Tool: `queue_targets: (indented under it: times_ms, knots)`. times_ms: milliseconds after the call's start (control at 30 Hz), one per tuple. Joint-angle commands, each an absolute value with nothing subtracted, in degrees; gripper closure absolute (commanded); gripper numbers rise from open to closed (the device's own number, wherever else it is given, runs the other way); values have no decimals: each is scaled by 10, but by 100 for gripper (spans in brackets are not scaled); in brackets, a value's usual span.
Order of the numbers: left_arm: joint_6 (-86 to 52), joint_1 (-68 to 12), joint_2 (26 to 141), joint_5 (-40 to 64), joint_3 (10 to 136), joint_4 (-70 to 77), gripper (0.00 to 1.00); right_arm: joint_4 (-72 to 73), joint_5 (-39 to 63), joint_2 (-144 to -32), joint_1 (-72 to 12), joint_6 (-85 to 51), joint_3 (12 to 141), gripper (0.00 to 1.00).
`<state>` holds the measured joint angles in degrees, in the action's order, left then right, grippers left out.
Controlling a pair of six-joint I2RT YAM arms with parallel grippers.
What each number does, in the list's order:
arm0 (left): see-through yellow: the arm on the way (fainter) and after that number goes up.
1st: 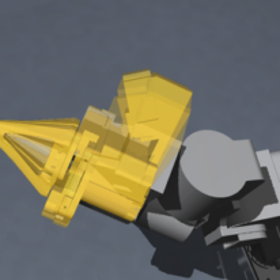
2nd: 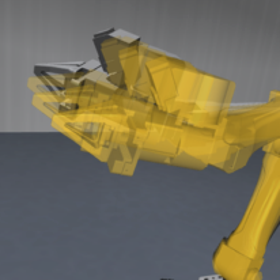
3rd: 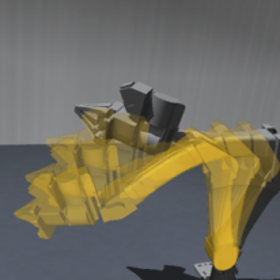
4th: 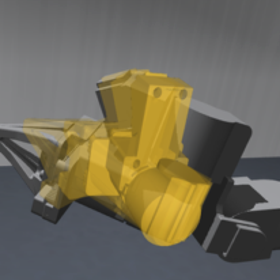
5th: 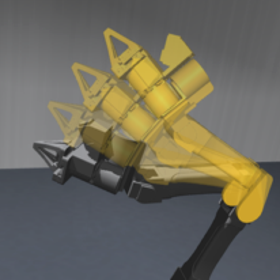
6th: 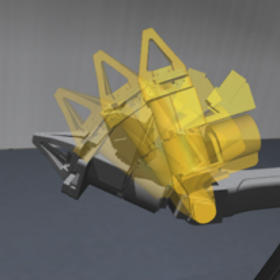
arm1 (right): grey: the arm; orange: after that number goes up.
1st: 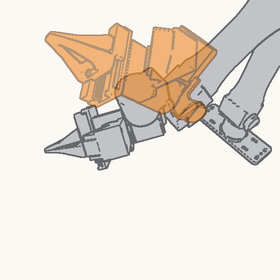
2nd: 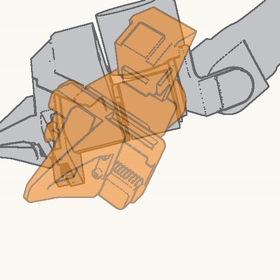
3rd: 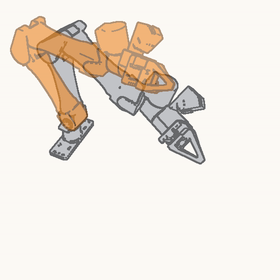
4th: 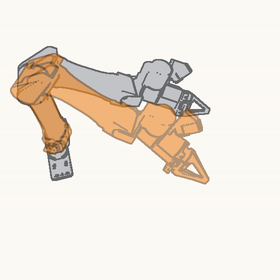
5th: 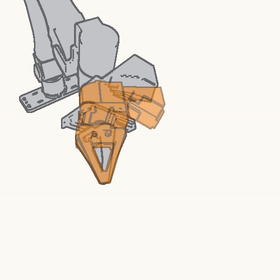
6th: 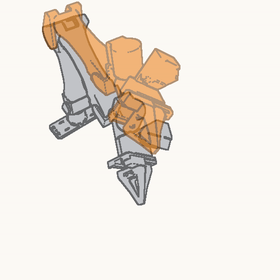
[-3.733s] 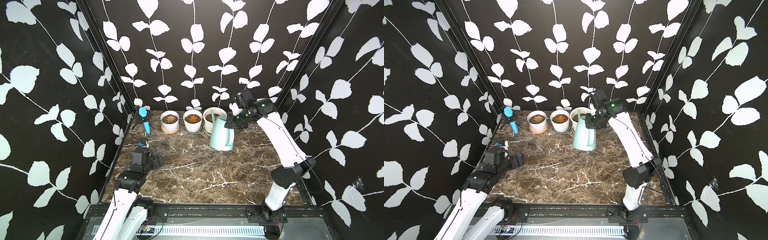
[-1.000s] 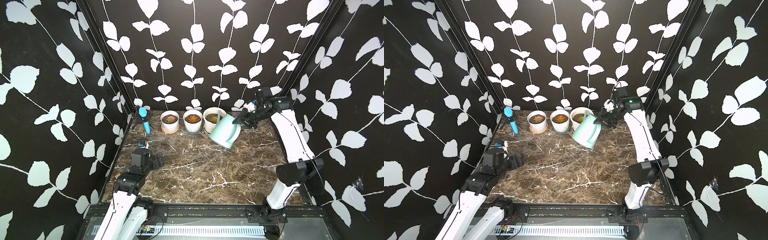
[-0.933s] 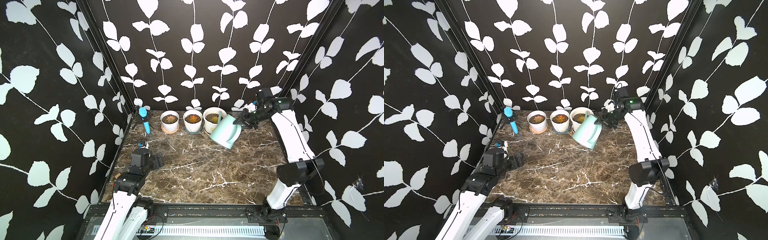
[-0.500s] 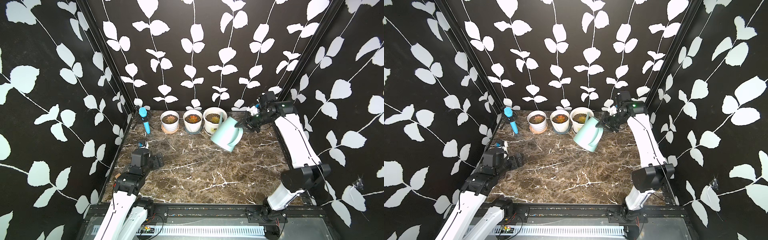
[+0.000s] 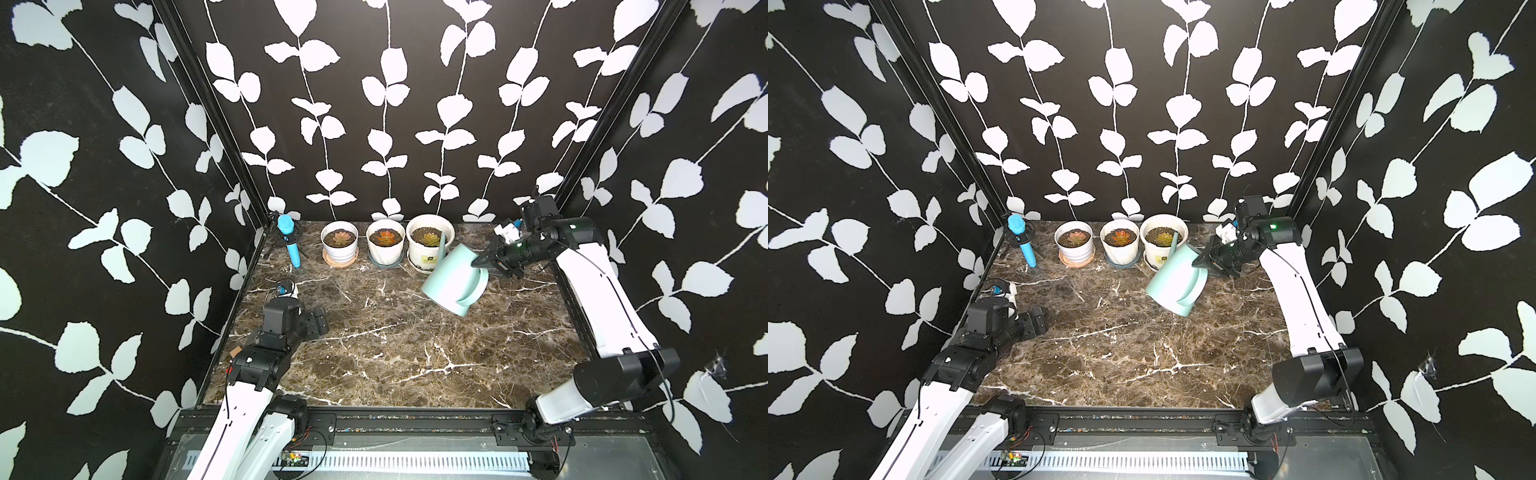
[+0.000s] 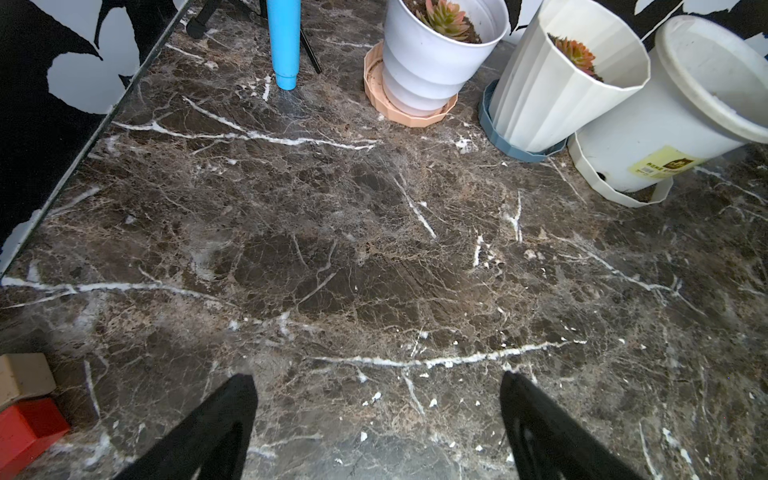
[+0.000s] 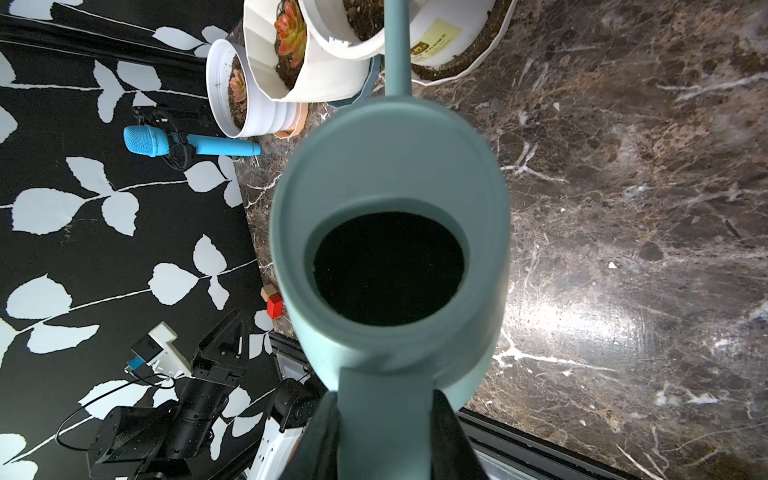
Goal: Water the succulent around the soil edge
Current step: Water the soil of the potted plant with water.
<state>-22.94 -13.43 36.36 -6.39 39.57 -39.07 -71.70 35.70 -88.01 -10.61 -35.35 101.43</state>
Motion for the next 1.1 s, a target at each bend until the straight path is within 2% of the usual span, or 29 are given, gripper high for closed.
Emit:
queue_targets:
  times_ms: [0,467,1067]
  knots:
    - [-231,-137,364,-60,391,-385,7,-681,381,-853,-124,-348,998,100]
    - [-231,-139,367,-60,391,-384,7,-670,368,-825,-168,-339,950,100]
    - [-231,-141,371,-59,391,-385,7,-651,364,-827,-190,-352,960,100]
